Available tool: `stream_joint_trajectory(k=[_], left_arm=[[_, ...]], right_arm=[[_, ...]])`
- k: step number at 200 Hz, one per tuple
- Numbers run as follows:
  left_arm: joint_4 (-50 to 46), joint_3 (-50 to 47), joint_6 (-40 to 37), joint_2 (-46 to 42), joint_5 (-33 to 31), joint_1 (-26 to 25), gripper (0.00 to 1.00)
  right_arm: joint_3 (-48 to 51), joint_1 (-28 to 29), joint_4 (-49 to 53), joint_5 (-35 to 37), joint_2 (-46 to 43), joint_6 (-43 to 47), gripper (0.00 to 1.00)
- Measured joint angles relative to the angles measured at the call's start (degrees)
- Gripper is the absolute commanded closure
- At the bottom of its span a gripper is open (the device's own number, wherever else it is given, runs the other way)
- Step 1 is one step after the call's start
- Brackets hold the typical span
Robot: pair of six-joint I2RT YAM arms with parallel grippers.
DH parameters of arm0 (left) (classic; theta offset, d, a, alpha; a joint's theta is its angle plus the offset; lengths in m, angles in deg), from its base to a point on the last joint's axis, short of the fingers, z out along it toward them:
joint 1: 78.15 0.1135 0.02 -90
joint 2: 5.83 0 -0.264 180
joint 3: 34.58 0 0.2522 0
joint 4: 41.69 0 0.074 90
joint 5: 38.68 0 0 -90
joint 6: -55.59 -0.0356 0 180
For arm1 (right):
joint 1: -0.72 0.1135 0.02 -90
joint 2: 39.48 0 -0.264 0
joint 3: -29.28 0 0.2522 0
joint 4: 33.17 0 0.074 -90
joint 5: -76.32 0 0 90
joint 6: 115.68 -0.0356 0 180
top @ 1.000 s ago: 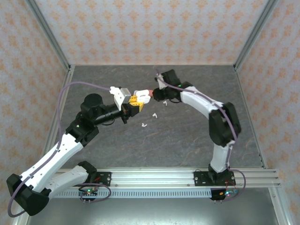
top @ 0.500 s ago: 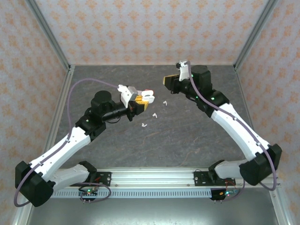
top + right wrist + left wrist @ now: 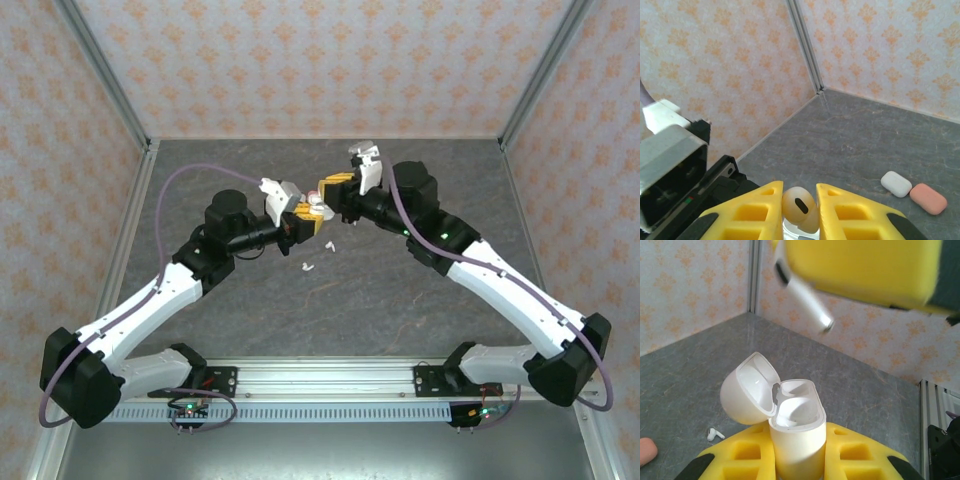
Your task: Insert the wireless bluetooth earbuds into the charging case
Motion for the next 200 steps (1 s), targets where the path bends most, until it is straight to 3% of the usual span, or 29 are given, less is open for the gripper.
stream_joint_trajectory(k=[200], left_arm=[[-0.6,0.0,0.0,-0.1,0.0,0.0,0.99]], right_arm=[[2.6,1.5,1.0,0.2,1.8,-0.2,0.79]])
